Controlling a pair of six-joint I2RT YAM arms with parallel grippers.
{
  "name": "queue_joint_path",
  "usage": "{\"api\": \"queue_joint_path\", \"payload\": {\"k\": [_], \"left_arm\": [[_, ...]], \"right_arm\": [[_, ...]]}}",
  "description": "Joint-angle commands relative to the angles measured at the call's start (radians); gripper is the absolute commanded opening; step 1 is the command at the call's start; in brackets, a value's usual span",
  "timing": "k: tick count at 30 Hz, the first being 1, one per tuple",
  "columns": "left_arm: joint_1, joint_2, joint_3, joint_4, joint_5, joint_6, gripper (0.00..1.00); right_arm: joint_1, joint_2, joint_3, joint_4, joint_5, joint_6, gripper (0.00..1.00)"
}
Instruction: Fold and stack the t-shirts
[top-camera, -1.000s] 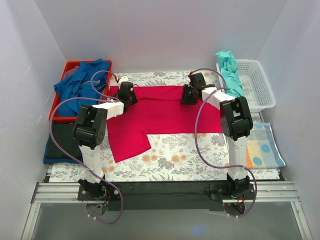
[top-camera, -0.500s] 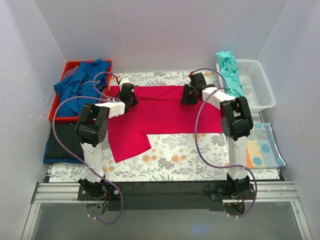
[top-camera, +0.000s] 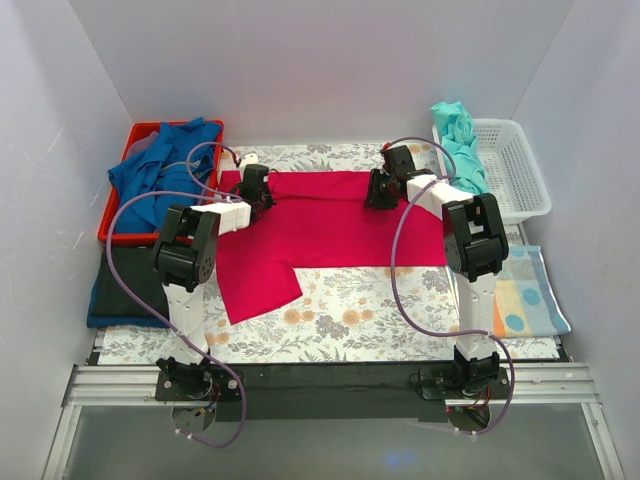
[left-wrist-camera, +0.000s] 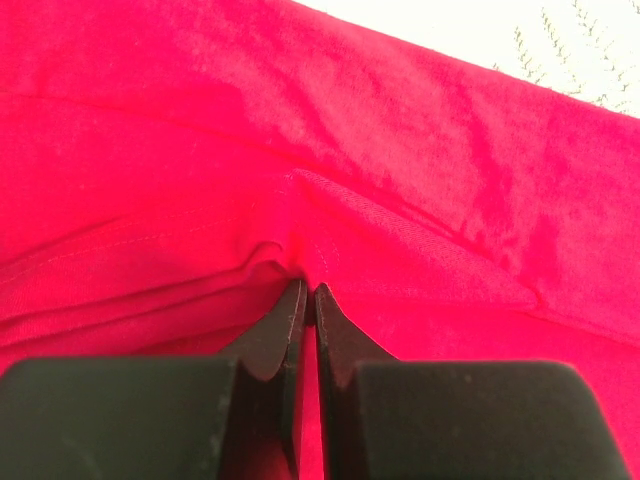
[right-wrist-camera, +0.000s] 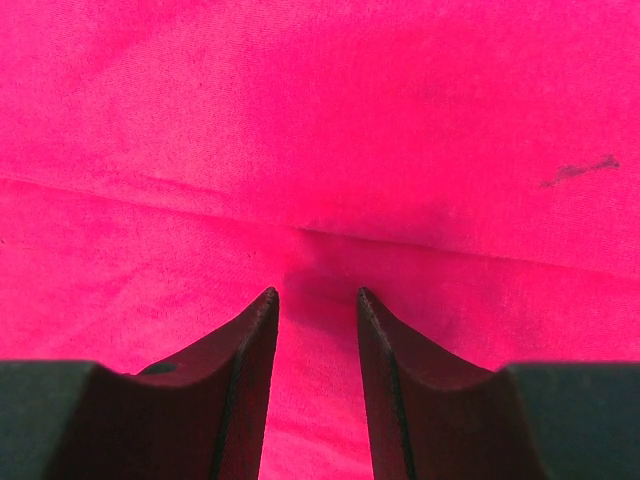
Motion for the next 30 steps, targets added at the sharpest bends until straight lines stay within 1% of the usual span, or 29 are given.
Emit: {"api": "queue_joint_path", "payload": {"k": [1, 4, 8, 12, 13, 14, 15, 18, 20, 23, 24, 27, 30], "left_arm": [[0.001, -0.13, -0.049, -0.032, -0.012, -0.004, 0.0], [-0.004, -0.17, -0.07, -0.04, -0.01, -0.007, 0.0], [-0.013, -0.185, -0.092, -0.038, 0.005, -0.01, 0.0], [-0.017, -0.184, -0.093, -0.037, 0.008, -0.01, 0.04], [-0.017, -0.185, -0.095, -0.035, 0.008, -0.01, 0.1], [-0.016, -0.185, -0.101, -0.034, 0.01, -0.008, 0.13], [-0.017, -0.185, -0.104, -0.032, 0.01, -0.007, 0.18], [-0.017, -0.179, -0.116, -0.028, 0.005, -0.007, 0.24], [-0.017, -0.177, -0.116, -0.023, 0.004, -0.007, 0.25], [-0.017, -0.17, -0.112, -0.015, -0.003, -0.004, 0.21], [-0.017, -0.167, -0.109, -0.017, -0.003, -0.005, 0.17], [-0.017, -0.161, -0.101, -0.012, 0.0, -0.002, 0.14], [-0.017, -0.153, -0.103, -0.008, 0.007, -0.004, 0.14]], "right_arm": [[-0.007, -0.054, -0.018, -0.021, 0.027, 0.001, 0.43], [-0.007, -0.057, -0.019, -0.019, 0.032, 0.002, 0.43], [-0.007, -0.064, -0.027, -0.019, 0.035, 0.004, 0.42], [-0.007, -0.072, -0.041, -0.016, 0.033, 0.005, 0.42], [-0.007, -0.075, -0.044, -0.018, 0.033, 0.007, 0.42], [-0.007, -0.077, -0.047, -0.018, 0.033, 0.007, 0.42], [-0.007, -0.081, -0.052, -0.018, 0.038, 0.008, 0.42], [-0.007, -0.084, -0.053, -0.018, 0.036, 0.008, 0.42], [-0.007, -0.084, -0.053, -0.018, 0.038, 0.01, 0.41], [-0.007, -0.081, -0.055, -0.018, 0.029, 0.01, 0.41], [-0.007, -0.08, -0.055, -0.018, 0.029, 0.01, 0.41], [-0.007, -0.08, -0.055, -0.018, 0.032, 0.008, 0.41], [-0.007, -0.081, -0.052, -0.018, 0.038, 0.007, 0.41]]}}
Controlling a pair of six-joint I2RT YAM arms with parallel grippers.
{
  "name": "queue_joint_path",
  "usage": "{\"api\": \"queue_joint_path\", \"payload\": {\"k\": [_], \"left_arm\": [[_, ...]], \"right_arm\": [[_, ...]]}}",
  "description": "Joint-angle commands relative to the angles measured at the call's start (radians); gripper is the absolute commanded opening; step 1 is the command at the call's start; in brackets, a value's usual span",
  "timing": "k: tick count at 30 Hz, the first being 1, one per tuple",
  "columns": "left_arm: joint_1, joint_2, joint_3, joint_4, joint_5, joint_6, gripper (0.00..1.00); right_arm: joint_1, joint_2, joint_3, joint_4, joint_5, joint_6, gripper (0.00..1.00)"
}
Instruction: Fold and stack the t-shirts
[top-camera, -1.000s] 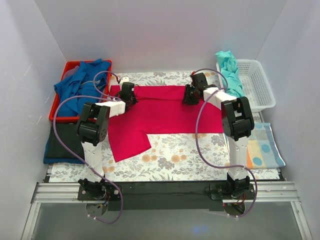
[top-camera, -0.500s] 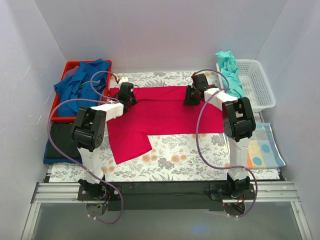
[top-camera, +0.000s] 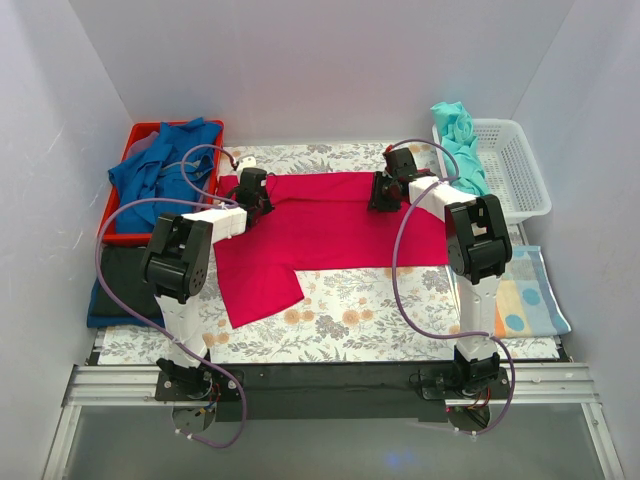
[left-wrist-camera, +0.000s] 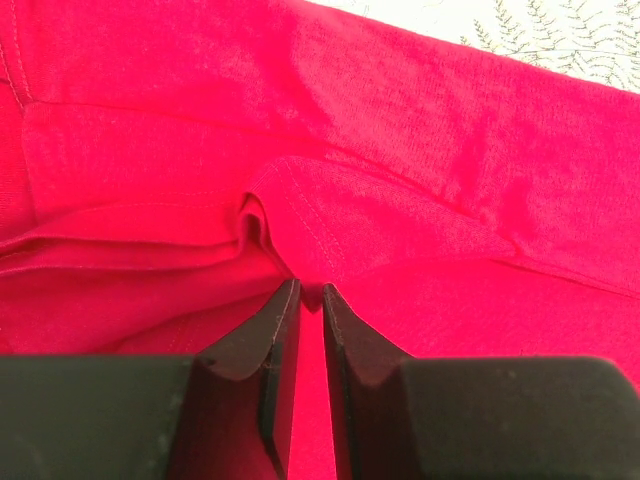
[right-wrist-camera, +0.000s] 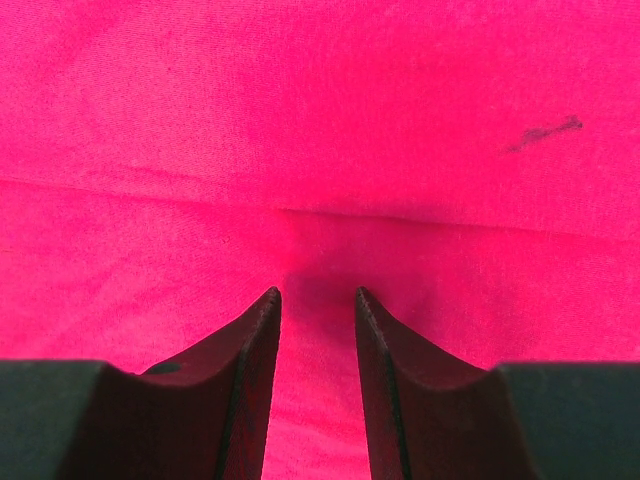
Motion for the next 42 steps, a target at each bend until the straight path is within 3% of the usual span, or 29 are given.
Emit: {"api": "queue_joint_path", "payload": {"k": [1, 12, 16, 27, 42], "left_arm": [[-0.003, -0.022, 0.009, 0.021, 0.002, 0.002, 0.14], [-0.003, 0.002, 0.019, 0.023, 0.013, -0.001, 0.14], [-0.003, 0.007, 0.021, 0.021, 0.016, -0.002, 0.0], [-0.024, -0.074, 0.006, -0.023, 0.016, -0.015, 0.0], [-0.107, -0.211, -0.149, -0.109, 0.007, -0.061, 0.0]], "right_arm": [[-0.005, -0.048, -0.005, -0.013, 0.012, 0.006, 0.41], [-0.005, -0.041, 0.001, -0.013, 0.01, 0.003, 0.41], [-0.007, -0.04, 0.008, -0.013, 0.013, 0.0, 0.41], [-0.005, -0.041, 0.018, -0.013, 0.018, 0.0, 0.41], [-0.004, -0.049, 0.006, -0.013, 0.01, 0.0, 0.41]]}}
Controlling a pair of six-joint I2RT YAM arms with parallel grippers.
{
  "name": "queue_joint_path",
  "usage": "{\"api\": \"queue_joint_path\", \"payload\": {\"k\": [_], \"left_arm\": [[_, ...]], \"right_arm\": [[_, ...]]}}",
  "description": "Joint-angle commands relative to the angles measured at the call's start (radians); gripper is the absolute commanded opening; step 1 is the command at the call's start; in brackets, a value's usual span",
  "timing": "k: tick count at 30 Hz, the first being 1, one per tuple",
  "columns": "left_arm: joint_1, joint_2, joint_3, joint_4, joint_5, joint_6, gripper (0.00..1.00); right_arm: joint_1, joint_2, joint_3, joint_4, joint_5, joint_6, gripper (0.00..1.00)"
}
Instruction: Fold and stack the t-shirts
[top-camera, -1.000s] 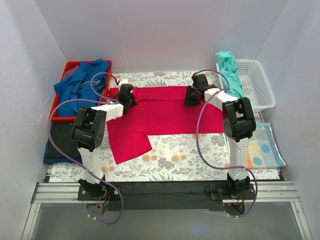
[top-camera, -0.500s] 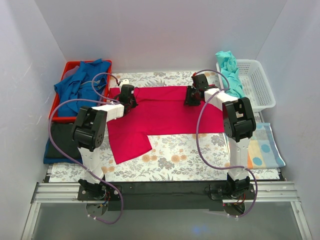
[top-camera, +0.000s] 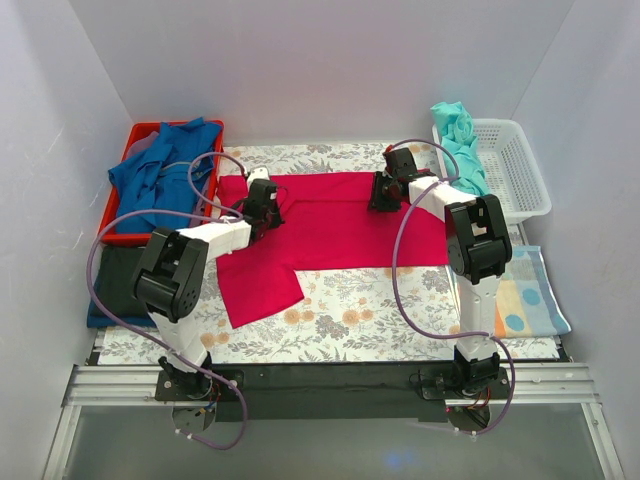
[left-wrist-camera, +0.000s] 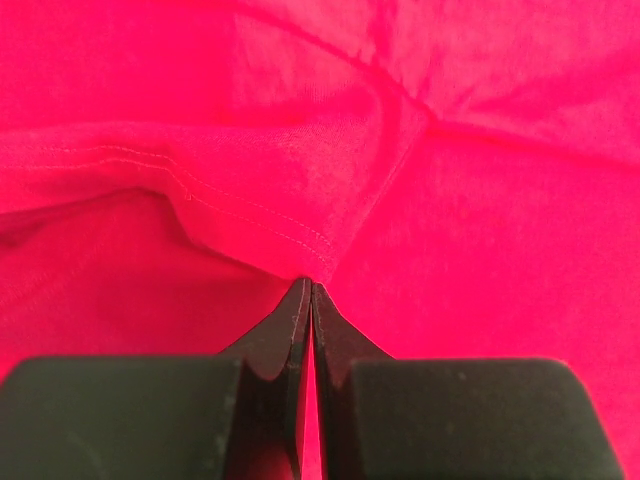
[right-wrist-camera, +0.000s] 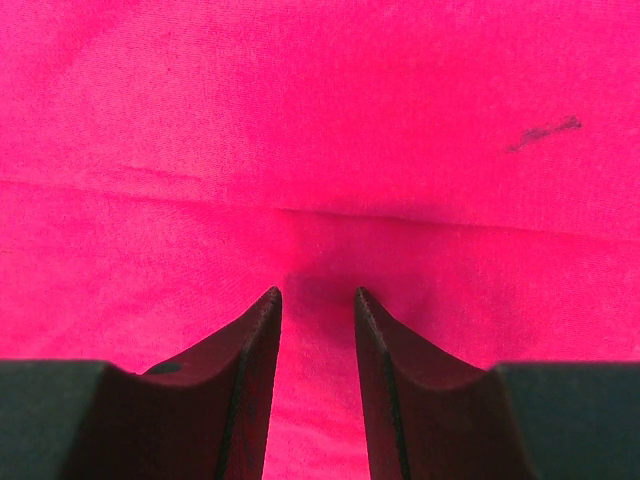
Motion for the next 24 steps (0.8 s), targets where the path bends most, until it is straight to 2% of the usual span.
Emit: {"api": "queue_joint_path", "payload": {"k": [1, 12, 24], "left_arm": [[-0.019, -0.065, -0.032, -0.053, -0.01, -0.026, 0.0], [-0.082, -0.056, -0.044, -0.066, -0.021, -0.031, 0.0], [-0.139, -0.031, -0.061, -0.051, -0.051, 0.049, 0.0]], "right_arm": [[-0.005, -0.048, 0.003, -0.013, 0.007, 0.0, 0.41], [-0.004, -0.043, 0.008, -0.013, -0.018, 0.003, 0.41], [0.002, -0.034, 0.014, -0.013, -0.028, 0.007, 0.41]]}}
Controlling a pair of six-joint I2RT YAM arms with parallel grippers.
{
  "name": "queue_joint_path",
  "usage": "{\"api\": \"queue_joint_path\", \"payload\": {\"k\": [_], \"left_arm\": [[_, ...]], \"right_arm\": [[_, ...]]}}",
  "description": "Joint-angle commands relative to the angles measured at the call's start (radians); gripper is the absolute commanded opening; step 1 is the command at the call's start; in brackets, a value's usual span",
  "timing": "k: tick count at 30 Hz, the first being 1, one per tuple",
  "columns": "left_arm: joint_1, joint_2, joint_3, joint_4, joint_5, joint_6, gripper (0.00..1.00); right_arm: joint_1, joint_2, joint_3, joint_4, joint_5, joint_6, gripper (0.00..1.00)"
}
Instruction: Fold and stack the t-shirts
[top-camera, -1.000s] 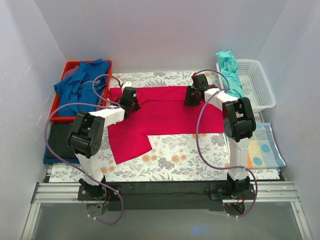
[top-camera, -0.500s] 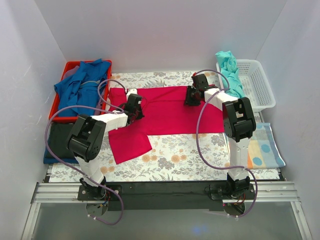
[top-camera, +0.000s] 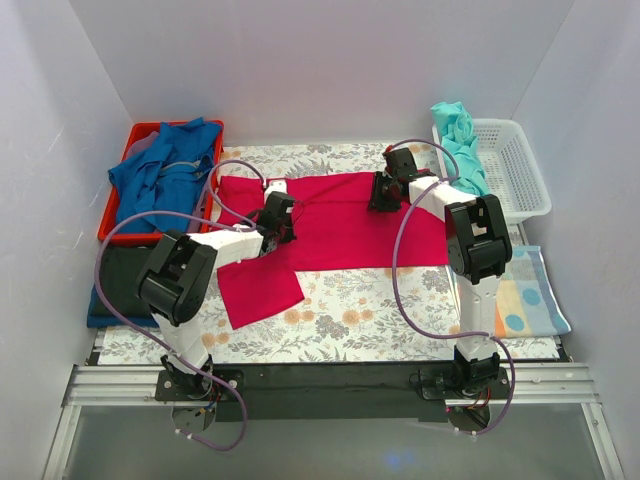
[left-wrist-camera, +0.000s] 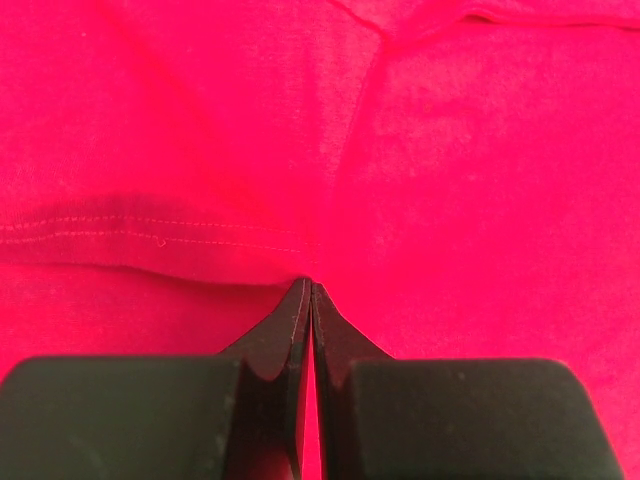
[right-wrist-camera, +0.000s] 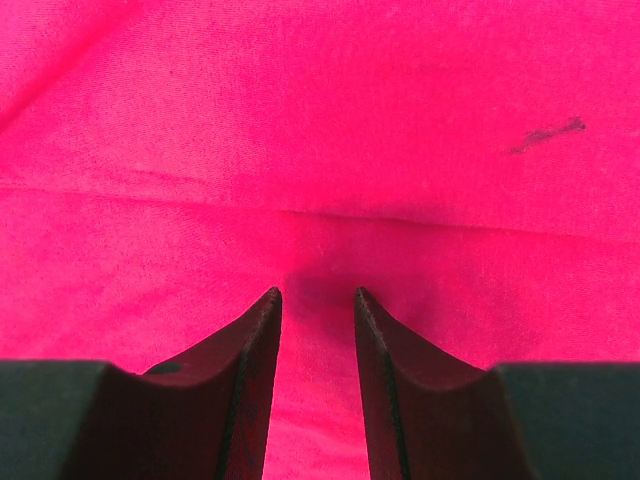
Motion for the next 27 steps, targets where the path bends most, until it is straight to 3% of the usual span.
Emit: {"api": "queue_joint_path", "payload": {"k": [1, 10, 13, 16, 21, 27], "left_arm": [[-0.022, -0.022, -0.017, 0.002, -0.025, 0.046, 0.0], [-0.052, -0.021, -0.057, 0.01, -0.051, 0.123, 0.0], [-0.059, -0.042, -0.058, 0.009, -0.164, 0.14, 0.0], [-0.058, -0.076, -0.031, 0.004, -0.232, 0.155, 0.11], [-0.055, -0.07, 0.042, 0.016, -0.263, 0.16, 0.21], [0.059, -0.02, 0.114, 0.065, -0.158, 0.091, 0.28]], "right_arm": [[0.002, -0.034, 0.017, -0.013, -0.019, 0.007, 0.41], [0.005, -0.029, 0.018, -0.013, -0.023, 0.008, 0.41], [0.005, -0.026, 0.024, -0.013, -0.019, 0.007, 0.41], [0.005, -0.023, 0.04, -0.017, -0.005, 0.002, 0.41], [0.005, -0.003, 0.09, -0.036, 0.035, -0.015, 0.43], [-0.003, 0.049, 0.162, -0.06, 0.123, -0.061, 0.49]]}}
